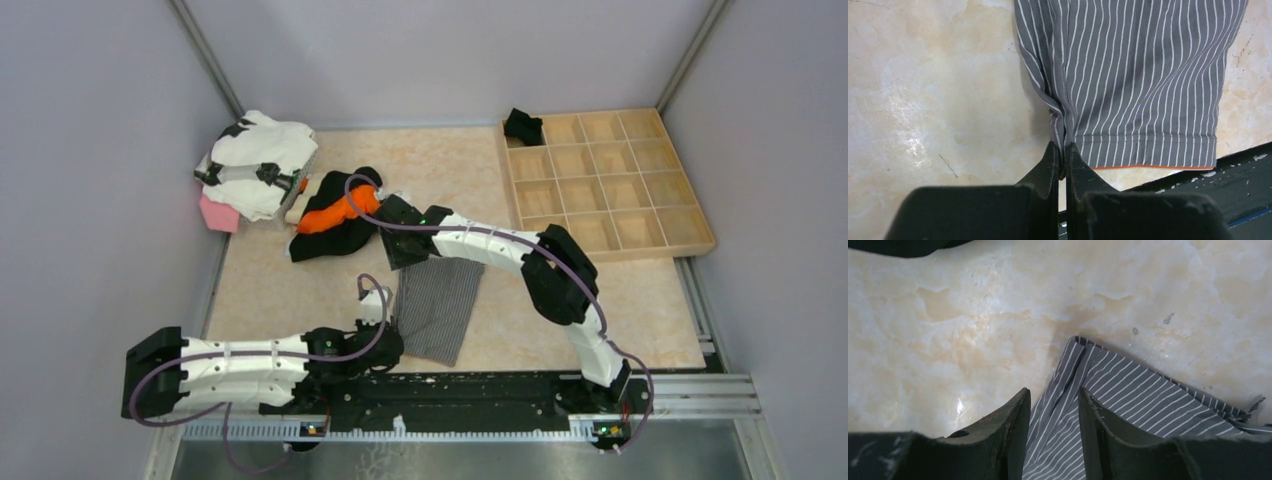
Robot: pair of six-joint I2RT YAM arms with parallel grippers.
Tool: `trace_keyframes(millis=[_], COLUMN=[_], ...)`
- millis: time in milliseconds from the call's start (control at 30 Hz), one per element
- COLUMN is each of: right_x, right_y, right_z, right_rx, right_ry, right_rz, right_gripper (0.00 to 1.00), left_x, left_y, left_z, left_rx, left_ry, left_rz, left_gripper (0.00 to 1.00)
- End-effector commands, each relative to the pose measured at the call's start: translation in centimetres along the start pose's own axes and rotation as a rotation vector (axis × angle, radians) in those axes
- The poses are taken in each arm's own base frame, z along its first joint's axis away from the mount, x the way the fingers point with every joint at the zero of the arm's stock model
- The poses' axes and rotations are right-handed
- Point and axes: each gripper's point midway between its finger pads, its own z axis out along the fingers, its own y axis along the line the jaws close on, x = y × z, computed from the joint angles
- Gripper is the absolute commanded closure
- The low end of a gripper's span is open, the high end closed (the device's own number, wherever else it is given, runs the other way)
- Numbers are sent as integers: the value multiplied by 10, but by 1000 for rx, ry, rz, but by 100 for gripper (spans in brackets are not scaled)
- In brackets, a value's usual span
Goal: Roll the underwear
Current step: Fold the underwear at the center of the board.
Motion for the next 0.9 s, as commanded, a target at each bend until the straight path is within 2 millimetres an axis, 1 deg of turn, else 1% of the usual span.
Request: trace_keyframes(millis=[0,167,267,633,867], right_x=[-7,-2,1,-3,-1], right_y=[-11,-14,-14,2,-1], right_z=[-2,3,8,17,26], right_rx=[155,223,236,208,238], right_ry=[-12,-1,12,21,41], right_rz=[4,-19,-30,-53,-75], right_gripper=[60,54,53,55,56], left_x=[-10,-10,-11,-11,-11], left_y=[-18,-22,-22,-22,-22], left_z=[-2,-2,-1,-2,-3], left_rx=[42,57,62,71,75], left_ry=[-16,-17,-20,-22,-24], left_rz=[-13,-15,-12,-11,-4], left_gripper=[100,100,100,100,100])
